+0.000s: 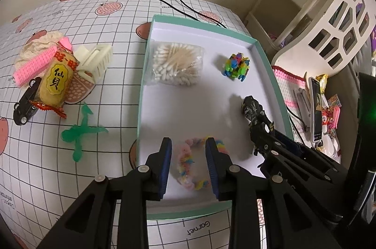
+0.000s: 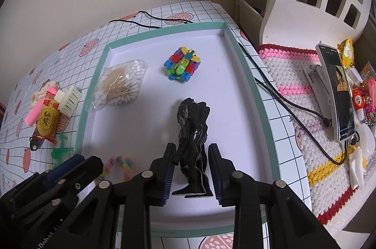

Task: Organize objects
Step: 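Lower both tools into the tray and open them, releasing ring and figure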

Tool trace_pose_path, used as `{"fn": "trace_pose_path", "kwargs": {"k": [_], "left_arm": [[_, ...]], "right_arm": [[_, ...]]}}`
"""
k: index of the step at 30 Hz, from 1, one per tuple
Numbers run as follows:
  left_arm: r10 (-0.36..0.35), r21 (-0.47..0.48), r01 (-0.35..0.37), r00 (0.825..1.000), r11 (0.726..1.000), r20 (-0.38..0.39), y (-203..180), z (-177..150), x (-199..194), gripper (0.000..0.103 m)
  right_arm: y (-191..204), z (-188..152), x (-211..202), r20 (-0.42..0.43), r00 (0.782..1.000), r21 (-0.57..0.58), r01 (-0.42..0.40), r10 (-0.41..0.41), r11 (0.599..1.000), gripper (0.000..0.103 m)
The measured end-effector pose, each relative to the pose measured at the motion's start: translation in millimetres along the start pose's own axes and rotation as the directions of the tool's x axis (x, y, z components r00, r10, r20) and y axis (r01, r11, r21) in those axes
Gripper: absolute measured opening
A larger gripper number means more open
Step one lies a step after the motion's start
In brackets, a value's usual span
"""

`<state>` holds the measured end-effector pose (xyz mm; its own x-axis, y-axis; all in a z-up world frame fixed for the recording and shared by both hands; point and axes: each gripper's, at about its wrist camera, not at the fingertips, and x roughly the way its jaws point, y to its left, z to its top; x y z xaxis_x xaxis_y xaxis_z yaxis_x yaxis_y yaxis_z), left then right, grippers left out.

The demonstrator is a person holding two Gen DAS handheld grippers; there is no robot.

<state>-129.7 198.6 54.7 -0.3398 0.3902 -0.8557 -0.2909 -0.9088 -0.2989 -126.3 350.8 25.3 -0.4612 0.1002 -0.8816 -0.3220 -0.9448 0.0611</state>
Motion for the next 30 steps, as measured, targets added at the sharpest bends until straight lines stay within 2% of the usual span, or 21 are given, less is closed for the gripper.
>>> {"fn": "trace_pose_path", "kwargs": {"k": [3,5,8,9,11,15,20,27,29,30], "left_arm": [[0.002,-0.003,-0.002,1.000,1.000,0.009,3,2,-3,0.033],[0.005,-0.004,-0.005,1.000,1.000,0.018,6,2,-6,0.043],[0.011,-0.005,-0.011,1.000,1.000,0.029,11,4,-11,0.045],[0.017,-0.007,-0.017,0.999,1.000,0.033,14,5,-12,0.047],[0.029,-0.013,-0.028,0.999,1.000,0.038,18,6,-14,0.056],[0.047,-0.017,-0.047,0.998,0.999,0.048,25,8,-18,0.058],[0.065,-0.022,-0.064,0.996,0.998,0.065,34,11,-22,0.070],[0.102,-0.032,-0.100,0.992,0.995,0.078,49,12,-27,0.076],[0.108,-0.039,-0.105,0.991,0.994,0.081,52,12,-27,0.078],[0.112,-0.046,-0.108,0.990,0.993,0.084,55,12,-28,0.084]], "right_arm": [[1,1,-3,0.016,1.000,0.002,0.001,-0.001,1.000,0.032],[2,1,-4,0.023,1.000,0.003,0.003,-0.003,1.000,0.032],[4,0,-4,0.023,1.000,0.006,0.004,-0.004,1.000,0.032],[5,0,-3,0.023,1.000,0.006,0.004,-0.005,1.000,0.035],[7,0,-3,0.025,1.000,0.006,0.009,-0.009,1.000,0.047],[11,0,-5,0.034,0.999,0.003,0.009,-0.010,1.000,0.053],[18,-1,-5,0.038,0.999,-0.009,0.013,-0.013,1.000,0.062],[29,-4,-4,0.037,0.999,-0.032,0.021,-0.020,0.999,0.074],[31,-5,-4,0.039,0.999,-0.036,0.025,-0.023,0.999,0.081],[32,-5,-4,0.040,0.999,-0.036,0.026,-0.025,0.999,0.083]]}}
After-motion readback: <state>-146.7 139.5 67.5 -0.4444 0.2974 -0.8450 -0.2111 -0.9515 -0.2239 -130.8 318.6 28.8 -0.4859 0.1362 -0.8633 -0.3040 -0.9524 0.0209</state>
